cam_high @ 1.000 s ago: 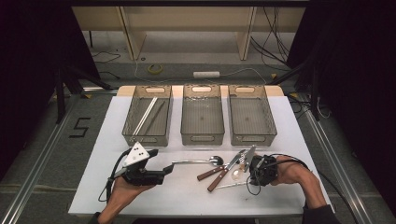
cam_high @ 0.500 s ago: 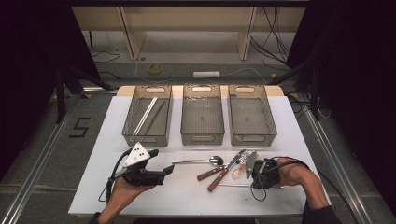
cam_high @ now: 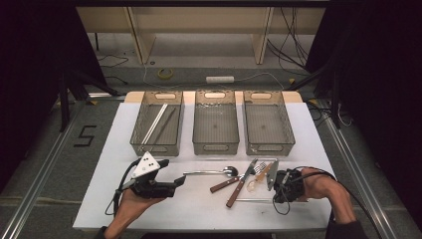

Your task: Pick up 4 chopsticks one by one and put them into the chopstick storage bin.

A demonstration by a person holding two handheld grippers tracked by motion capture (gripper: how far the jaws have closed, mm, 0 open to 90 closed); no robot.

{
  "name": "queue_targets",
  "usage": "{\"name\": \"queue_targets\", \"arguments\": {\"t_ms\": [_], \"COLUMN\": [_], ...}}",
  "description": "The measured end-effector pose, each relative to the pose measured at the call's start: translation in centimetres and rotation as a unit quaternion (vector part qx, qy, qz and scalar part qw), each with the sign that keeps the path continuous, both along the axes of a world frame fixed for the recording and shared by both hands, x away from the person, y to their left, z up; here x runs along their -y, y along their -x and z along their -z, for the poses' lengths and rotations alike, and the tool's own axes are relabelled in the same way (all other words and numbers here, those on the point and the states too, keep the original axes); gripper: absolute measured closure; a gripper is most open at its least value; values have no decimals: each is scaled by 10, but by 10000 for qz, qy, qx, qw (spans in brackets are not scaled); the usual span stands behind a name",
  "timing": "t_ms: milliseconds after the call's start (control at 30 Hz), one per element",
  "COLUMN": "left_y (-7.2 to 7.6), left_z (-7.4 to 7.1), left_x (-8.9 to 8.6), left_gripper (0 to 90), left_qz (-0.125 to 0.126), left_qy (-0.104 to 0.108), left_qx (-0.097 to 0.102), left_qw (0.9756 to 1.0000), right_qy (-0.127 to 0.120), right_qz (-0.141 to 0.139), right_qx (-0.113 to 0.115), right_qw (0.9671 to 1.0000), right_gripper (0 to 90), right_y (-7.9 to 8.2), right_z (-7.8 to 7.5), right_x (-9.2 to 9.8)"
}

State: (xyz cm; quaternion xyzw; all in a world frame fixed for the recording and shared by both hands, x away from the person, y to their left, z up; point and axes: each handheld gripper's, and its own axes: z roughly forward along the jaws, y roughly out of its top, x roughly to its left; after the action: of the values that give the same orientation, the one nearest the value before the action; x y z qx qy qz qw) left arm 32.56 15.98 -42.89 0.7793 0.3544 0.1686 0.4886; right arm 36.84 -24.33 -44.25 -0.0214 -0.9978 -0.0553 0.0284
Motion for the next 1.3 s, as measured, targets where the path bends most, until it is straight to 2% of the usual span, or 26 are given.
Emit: {"name": "queue_targets", "arguments": {"t_ms": [233,367,500,667,733,800,1167,1300], "left_y": [0,0,0,-1,-1,-1,-2,-2], "left_z": [0,0,0,0,0,0,0,0], "left_x": [0,-1,-1,-1,-2,-2,-1,-2], "left_gripper": [193,193,193,193,193,193,193,193], "left_qz": [-8,-22,-30,-43,-56,-64,-80,-78], "left_qy": [-10,24,34,32,31,40,14,23], "left_qx": [0,-8,-17,-21,-14,-18,-70,-71], "left_qw": [10000,10000,10000,10000,10000,10000,9999,9999], "right_qy": [18,153,49,61,22,34,-217,-150], "right_qz": [113,168,167,211,187,272,322,393], "right_qx": [-10,-66,-1,-14,47,37,112,59], "right_qw": [9999,9997,9998,9998,9998,9996,9992,9991], "right_gripper": [860,860,860,860,860,860,860,861], "right_y": [1,3,3,3,3,3,4,5], "right_z": [-3,-8,-12,-12,-13,-16,-24,-22], "right_x": [3,5,7,9,11,15,24,25]}}
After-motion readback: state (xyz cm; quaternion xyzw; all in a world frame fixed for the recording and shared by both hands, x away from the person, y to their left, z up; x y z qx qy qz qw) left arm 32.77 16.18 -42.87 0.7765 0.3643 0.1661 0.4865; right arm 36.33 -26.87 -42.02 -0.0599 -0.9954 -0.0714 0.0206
